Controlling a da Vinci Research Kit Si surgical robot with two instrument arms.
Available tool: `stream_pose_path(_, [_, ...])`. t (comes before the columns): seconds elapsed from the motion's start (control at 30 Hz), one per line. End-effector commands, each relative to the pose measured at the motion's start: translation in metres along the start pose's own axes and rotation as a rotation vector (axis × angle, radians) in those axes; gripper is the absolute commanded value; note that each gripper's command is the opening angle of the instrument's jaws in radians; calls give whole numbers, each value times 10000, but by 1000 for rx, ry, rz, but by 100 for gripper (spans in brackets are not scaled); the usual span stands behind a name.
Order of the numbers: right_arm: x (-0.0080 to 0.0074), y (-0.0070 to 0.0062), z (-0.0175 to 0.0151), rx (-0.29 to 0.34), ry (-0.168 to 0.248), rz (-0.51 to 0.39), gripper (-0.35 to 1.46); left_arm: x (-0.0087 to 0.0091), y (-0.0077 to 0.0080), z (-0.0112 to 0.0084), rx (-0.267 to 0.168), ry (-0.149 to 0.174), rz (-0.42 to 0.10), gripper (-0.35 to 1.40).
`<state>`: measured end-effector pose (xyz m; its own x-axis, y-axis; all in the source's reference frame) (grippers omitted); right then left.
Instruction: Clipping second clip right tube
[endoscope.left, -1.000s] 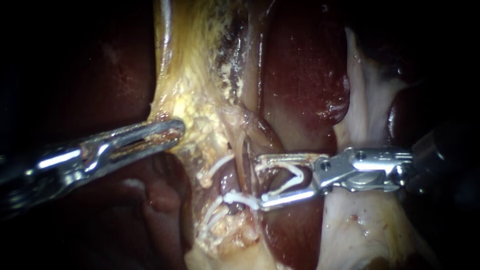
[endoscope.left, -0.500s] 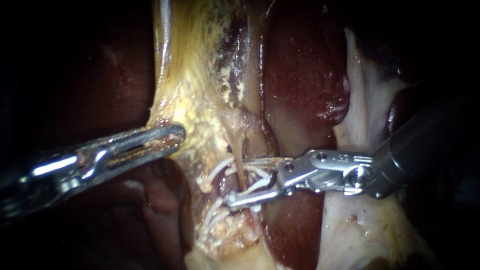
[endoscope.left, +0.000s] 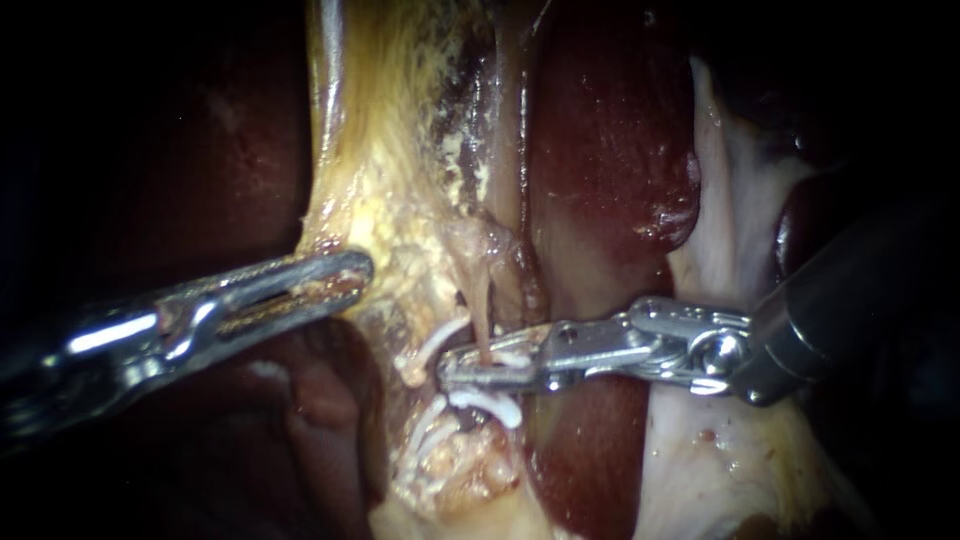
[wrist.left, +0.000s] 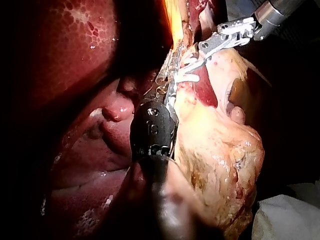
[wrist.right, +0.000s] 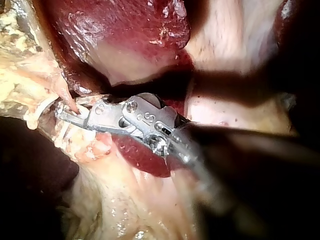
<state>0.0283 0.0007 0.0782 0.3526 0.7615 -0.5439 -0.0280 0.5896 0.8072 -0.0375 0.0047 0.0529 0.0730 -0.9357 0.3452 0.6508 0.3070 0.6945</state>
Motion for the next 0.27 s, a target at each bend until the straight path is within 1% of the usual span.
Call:
stream_pose_path(0.03, [0, 0, 0, 1, 0, 0, -35, 0, 0, 0, 0, 0, 0, -35])
stream_pose_path(0.27, [-1, 1, 1, 1, 0, 12, -35, 0, 0, 0, 0, 0, 0, -35])
